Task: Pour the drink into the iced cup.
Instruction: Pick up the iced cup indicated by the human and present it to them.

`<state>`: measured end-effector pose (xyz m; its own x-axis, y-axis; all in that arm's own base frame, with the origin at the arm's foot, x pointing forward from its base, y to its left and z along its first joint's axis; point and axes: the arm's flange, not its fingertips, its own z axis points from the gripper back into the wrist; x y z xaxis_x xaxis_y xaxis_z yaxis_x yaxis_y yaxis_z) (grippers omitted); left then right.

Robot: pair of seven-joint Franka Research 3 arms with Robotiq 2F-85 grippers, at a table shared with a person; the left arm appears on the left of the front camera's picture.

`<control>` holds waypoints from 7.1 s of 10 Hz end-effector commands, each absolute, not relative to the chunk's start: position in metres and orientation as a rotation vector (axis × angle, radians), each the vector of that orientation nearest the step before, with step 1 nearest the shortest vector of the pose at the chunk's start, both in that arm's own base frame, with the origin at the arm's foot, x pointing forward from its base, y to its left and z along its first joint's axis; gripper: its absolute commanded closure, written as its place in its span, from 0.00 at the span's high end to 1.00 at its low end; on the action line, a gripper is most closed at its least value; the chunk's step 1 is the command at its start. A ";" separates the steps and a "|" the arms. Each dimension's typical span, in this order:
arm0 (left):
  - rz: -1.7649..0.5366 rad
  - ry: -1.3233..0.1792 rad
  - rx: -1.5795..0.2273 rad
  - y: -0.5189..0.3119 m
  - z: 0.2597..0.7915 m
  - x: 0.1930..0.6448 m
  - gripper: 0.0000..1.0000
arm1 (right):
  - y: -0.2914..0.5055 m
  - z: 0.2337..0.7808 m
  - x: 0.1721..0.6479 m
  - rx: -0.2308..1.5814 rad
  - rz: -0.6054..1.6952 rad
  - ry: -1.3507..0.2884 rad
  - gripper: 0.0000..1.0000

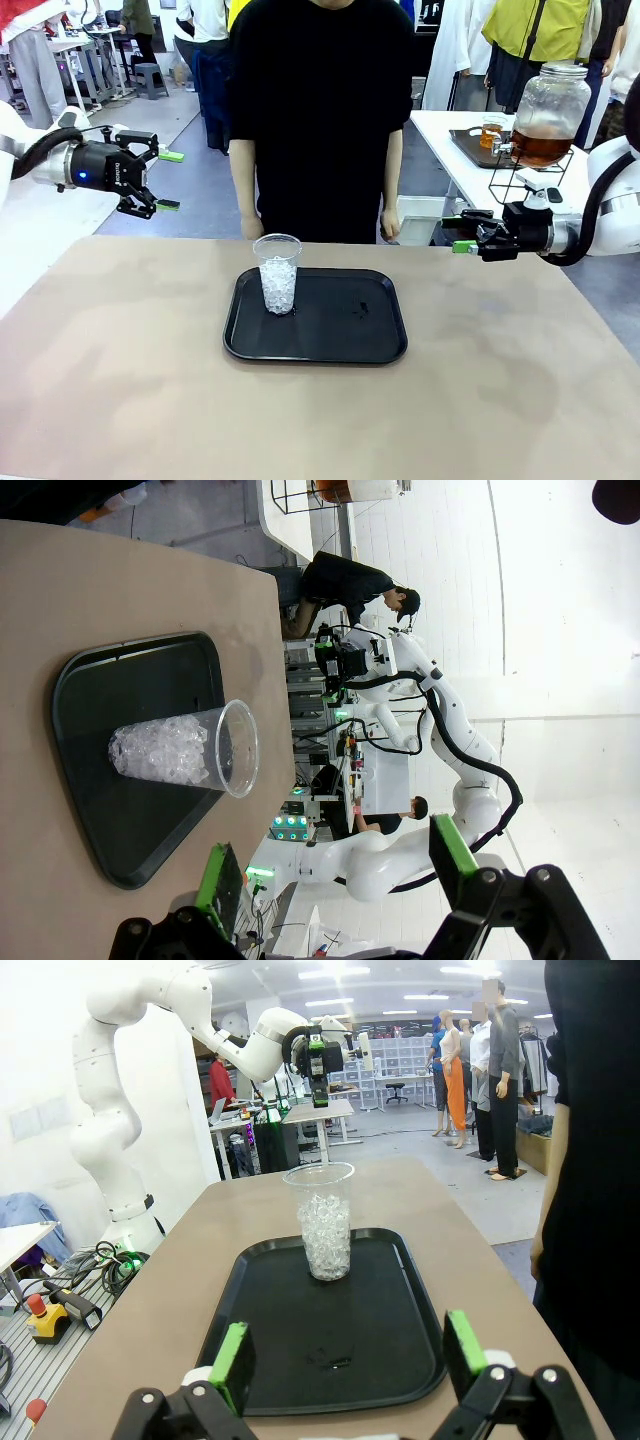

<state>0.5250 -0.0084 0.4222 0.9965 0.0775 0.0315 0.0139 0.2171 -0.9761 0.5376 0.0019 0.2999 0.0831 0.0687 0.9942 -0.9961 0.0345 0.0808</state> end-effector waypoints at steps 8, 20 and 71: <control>0.040 -0.088 -1.357 -0.008 0.424 0.525 1.00 | 0.003 0.302 0.535 1.184 1.147 -1.127 1.00; 0.040 -0.088 -1.357 -0.008 0.424 0.525 1.00 | 0.003 0.302 0.535 1.184 1.147 -1.127 1.00; -1.290 -1.141 -0.973 -0.102 0.250 0.523 1.00 | 0.003 0.302 0.535 1.184 1.147 -1.127 1.00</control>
<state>0.5182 -0.0979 0.2546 -0.0403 -0.2244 0.9737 0.9958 0.0713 0.0576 0.5374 0.0021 0.2997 0.0838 0.0676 0.9942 -0.9961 0.0335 0.0817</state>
